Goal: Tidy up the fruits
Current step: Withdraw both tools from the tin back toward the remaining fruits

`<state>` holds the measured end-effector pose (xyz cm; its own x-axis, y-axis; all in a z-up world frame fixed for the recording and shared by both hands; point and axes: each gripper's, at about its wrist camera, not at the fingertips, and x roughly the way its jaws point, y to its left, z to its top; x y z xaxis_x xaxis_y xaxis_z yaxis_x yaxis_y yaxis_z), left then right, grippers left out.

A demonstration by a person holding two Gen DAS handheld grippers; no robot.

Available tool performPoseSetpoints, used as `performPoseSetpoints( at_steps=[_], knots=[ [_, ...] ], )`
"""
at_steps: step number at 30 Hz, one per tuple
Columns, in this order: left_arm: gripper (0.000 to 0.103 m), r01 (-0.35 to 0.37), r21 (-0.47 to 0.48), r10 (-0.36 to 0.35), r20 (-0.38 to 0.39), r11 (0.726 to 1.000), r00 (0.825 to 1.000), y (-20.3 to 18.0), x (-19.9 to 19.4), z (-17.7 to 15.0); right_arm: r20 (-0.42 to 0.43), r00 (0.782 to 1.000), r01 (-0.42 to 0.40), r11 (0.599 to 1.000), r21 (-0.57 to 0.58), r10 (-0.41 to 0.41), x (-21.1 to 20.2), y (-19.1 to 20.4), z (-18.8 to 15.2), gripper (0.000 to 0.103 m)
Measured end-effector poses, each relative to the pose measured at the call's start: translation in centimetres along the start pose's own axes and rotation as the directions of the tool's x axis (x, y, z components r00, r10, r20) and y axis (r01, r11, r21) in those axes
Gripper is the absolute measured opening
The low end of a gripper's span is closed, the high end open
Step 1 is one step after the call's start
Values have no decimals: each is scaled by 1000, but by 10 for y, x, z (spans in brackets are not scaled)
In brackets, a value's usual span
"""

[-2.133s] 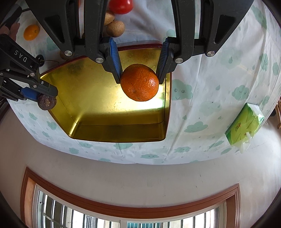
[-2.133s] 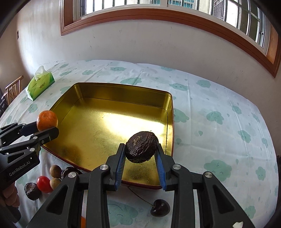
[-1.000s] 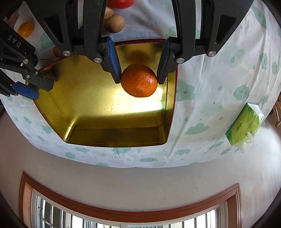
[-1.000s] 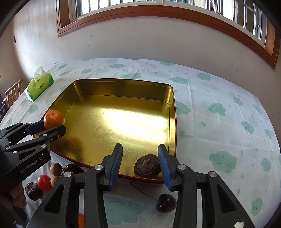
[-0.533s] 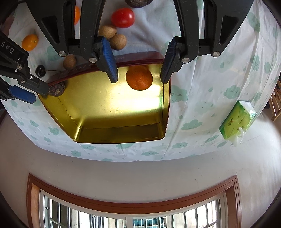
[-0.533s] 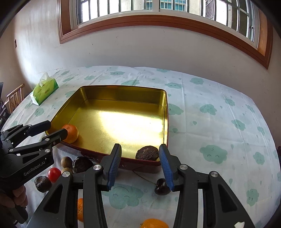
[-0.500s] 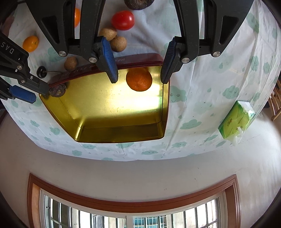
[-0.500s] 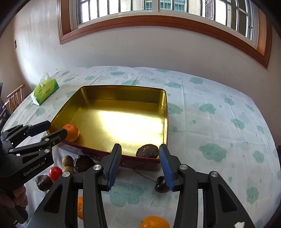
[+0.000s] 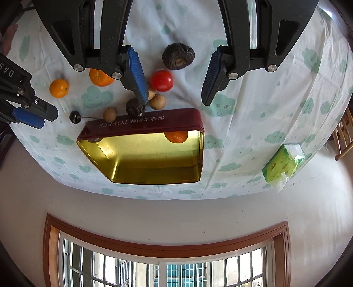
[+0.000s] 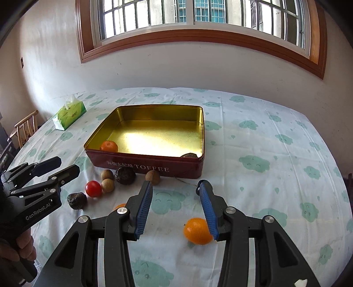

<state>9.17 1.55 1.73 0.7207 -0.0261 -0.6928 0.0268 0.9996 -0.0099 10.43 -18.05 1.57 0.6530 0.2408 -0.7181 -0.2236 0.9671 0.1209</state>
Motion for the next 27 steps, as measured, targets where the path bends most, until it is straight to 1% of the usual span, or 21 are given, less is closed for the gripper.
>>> performPoseSetpoints(
  at_steps=[7,13,22,27],
  knots=[
    [52,-7,-14,7,-10,1000,1000,8,-18,-31,-1,1000,20,1000,5,-20,-23,-4,-27,42],
    [52,-7,-28,7,-21,1000,1000,18,-29,-52,-14,999,30,999,13,-30,-33,-7,-47,42],
    [52,6,-62,-9,-54,998,999,23,-29,-71,-50,998,31,999,37,-29,-36,-10,-73,42],
    [52,1,-65,-6,-71,998,997,23,-25,-76,-62,998,33,998,51,-30,-34,-14,-76,42]
  ],
)
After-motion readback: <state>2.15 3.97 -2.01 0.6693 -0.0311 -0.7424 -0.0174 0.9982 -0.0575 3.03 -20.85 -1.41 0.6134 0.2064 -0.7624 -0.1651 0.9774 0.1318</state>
